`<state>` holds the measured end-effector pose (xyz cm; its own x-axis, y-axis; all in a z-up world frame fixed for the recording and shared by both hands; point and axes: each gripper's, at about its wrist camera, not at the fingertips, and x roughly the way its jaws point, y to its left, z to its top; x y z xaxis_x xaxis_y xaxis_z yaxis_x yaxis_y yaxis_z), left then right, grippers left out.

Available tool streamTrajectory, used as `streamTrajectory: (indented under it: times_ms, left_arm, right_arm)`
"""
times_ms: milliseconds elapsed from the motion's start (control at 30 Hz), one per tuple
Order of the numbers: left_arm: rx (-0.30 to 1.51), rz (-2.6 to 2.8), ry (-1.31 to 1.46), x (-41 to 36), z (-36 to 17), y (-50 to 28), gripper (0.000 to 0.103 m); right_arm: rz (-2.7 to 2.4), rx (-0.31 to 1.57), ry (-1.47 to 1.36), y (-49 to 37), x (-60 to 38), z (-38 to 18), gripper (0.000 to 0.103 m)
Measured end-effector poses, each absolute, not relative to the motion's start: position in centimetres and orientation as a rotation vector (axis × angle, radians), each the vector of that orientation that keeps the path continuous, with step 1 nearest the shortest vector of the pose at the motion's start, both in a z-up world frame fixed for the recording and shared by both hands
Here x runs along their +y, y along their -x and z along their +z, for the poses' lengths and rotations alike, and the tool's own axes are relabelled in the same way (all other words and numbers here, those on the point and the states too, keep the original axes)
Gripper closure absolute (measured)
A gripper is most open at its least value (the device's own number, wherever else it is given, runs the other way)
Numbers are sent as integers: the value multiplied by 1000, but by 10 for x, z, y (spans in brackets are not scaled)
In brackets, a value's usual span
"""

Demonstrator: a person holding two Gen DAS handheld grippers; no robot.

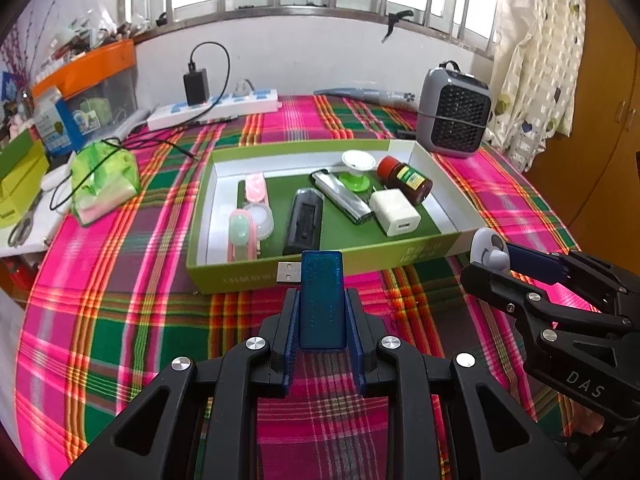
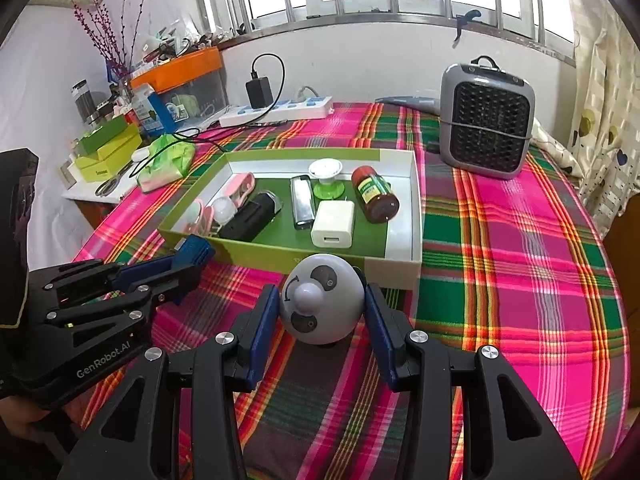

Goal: Organize rigid objects
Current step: 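Carry the white ball gadget and blue USB stick over the tray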

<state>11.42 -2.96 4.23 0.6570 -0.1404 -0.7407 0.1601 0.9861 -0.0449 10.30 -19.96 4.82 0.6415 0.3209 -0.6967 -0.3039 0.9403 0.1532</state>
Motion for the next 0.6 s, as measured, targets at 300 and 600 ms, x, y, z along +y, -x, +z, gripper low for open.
streamTrajectory:
  times_ms: [300, 600]
  left_arm:
    - [807, -162, -25, -22, 55, -119, 82]
    - [794, -149, -25, -14, 60, -138, 82]
  right_arm:
    - [362, 778, -5, -109, -193, 59, 58]
    - [355, 776, 0, -128, -189, 63, 58]
